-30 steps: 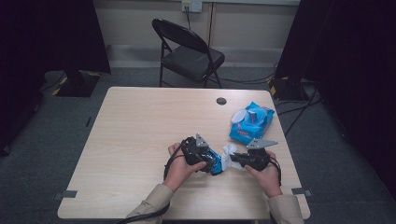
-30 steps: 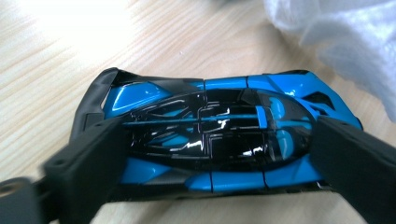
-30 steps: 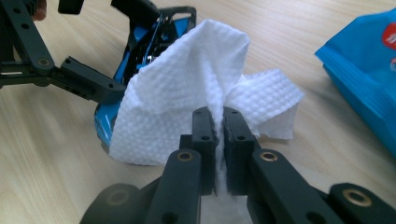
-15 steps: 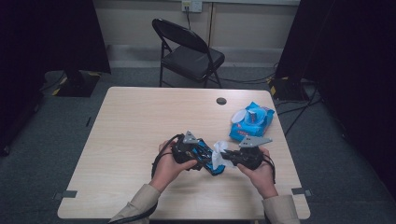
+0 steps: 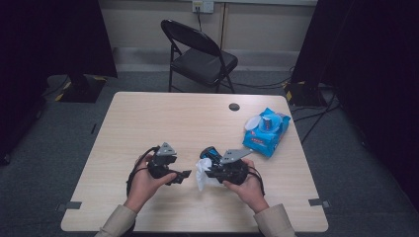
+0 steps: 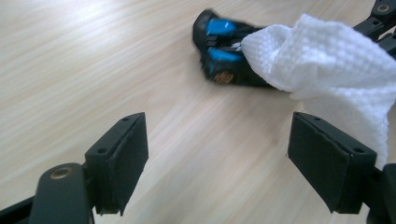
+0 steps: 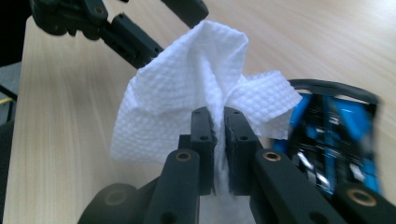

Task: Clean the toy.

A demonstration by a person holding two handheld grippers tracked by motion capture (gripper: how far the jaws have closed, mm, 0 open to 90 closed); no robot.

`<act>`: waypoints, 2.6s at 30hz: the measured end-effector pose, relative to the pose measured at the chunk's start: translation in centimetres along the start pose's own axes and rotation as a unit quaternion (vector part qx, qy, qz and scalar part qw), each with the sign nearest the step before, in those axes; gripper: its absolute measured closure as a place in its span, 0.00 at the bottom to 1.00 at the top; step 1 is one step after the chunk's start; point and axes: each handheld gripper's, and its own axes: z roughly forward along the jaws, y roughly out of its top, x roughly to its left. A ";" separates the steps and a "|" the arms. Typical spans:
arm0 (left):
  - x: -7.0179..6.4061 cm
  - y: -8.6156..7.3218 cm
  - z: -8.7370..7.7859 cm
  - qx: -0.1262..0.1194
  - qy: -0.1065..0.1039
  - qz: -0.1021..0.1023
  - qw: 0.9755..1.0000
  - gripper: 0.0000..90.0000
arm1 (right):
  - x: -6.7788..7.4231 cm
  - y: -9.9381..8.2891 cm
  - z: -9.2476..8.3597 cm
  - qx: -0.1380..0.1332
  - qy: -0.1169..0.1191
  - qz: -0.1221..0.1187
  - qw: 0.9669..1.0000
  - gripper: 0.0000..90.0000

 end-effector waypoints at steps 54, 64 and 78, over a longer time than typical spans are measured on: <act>-0.5 -3.2 2.0 0.037 -0.071 0.007 0.997 0.77 | -2.6 0.6 0.8 0.016 -0.136 0.020 0.990 0.18; -0.4 -3.5 2.1 0.034 -0.075 0.005 0.997 0.77 | -4.1 0.5 4.3 0.053 -0.149 0.027 0.987 0.18; -0.3 -3.8 2.2 0.027 -0.077 0.001 0.997 0.77 | -4.9 0.2 5.9 0.086 -0.151 0.055 0.983 0.24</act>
